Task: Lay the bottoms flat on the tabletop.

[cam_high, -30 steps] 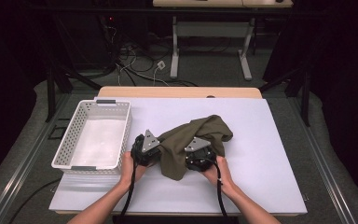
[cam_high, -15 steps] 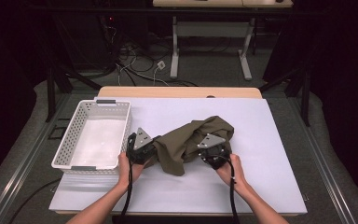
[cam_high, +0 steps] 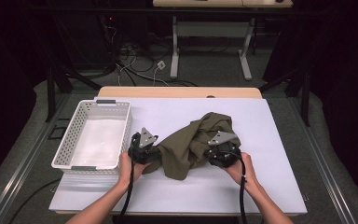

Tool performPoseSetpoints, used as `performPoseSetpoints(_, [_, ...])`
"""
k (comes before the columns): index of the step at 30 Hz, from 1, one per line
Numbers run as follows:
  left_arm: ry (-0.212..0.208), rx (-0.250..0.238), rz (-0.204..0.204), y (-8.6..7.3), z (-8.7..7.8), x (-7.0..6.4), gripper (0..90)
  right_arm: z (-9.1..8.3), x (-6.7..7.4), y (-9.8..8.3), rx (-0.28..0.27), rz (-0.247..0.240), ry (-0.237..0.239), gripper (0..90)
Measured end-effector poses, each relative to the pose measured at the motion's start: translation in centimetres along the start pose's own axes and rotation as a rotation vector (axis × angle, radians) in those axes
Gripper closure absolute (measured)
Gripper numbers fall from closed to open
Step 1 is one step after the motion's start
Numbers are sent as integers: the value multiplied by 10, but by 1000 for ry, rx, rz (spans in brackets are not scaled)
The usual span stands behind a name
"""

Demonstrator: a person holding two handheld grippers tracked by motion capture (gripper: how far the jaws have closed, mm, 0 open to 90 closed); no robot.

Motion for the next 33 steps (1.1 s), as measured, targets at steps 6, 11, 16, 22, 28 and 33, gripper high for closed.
performPoseSetpoints(6, [-39,-15,70,6,-10,-16,336,-2,25,16,-54,-38,55,269])
performPoseSetpoints(11, [-77,-17,167,9,-4,-38,333,13,26,16,-57,-41,18,502])
performPoseSetpoints(16, [-69,20,236,-3,13,-43,596,16,28,16,-63,-45,30,651])
performPoseSetpoints(22, [-64,38,206,-10,19,-34,845,11,26,17,-69,-54,10,723])
performPoseSetpoints(28, [-51,24,175,-9,16,-28,876,5,21,14,-79,-44,-1,733])
performPoseSetpoints(33, [-32,3,147,-5,9,-21,879,0,19,11,-70,-46,1,732])
Point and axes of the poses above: each handheld gripper's, and its own axes: z roughly forward along the jaws, y roughly out of its top, x roughly to its left, the point moved 8 cm from there along z, roughly forward along the jaws, and after that the axes turned 9 degrees about -z, right-handed, at the moved point
